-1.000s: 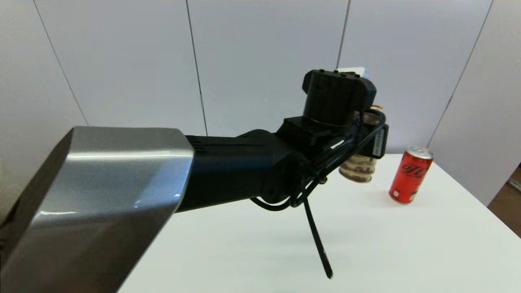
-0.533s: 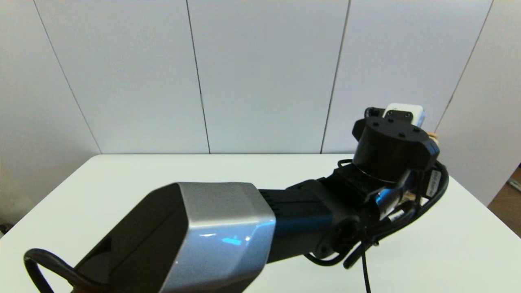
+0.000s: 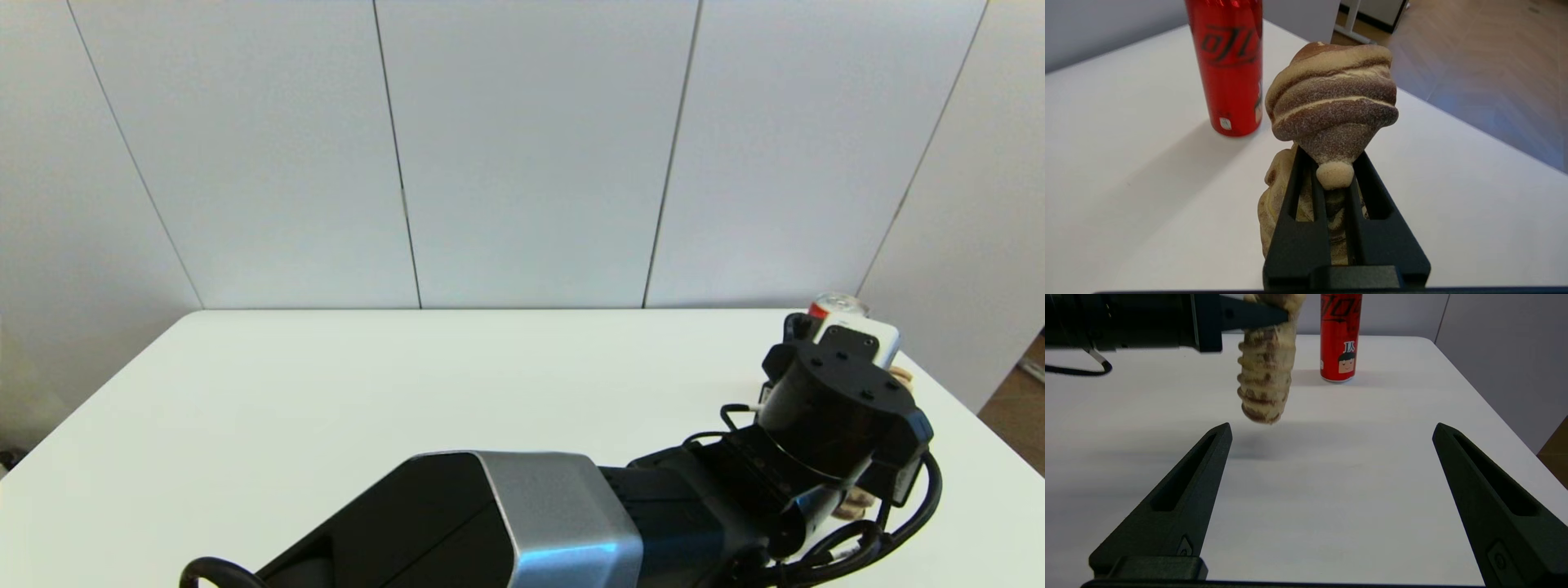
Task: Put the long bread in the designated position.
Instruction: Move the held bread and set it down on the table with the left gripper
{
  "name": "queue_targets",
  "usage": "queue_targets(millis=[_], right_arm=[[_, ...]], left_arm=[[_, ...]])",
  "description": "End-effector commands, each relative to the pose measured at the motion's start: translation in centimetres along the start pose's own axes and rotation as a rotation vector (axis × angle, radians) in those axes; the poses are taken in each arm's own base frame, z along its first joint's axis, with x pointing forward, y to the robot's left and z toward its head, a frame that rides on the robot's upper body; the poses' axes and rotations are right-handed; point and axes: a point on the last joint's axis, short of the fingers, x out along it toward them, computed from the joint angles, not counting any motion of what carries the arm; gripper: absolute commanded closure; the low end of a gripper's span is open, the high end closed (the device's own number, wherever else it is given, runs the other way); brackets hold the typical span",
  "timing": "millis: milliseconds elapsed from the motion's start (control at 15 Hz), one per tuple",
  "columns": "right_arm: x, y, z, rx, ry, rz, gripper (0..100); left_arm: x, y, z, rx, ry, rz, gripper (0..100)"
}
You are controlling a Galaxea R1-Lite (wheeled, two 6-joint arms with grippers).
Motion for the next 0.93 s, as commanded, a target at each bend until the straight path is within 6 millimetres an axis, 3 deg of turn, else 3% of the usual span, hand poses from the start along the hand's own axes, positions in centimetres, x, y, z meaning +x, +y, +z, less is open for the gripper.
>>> queue_targets(millis=[67,133,200,400,933], right_arm=[[0.0,0.0,0.0,-0.001,0.002,0.001,0],[0.0,0.0,0.0,0.001,0.002,0.001,0],[0.0,0.0,0.0,-0.001,0.002,0.001,0],[0.0,0.0,0.0,0.001,0.002,0.001,0],[0.0,0.0,0.0,0.001,0.002,0.001,0]], left_arm=[[0.4,0.1,-1.2,0.002,0.019,0.01,100],[0.5,0.2,-1.3,0.0,0.017,0.025,100],[0.5,0.0,-1.5,0.001,0.021,0.037,0],[0.6,0.1,-2.4,0.016,0.068,0.059,0],[0.2,-0.5,-1.5,0.014,0.051,0.05,0]])
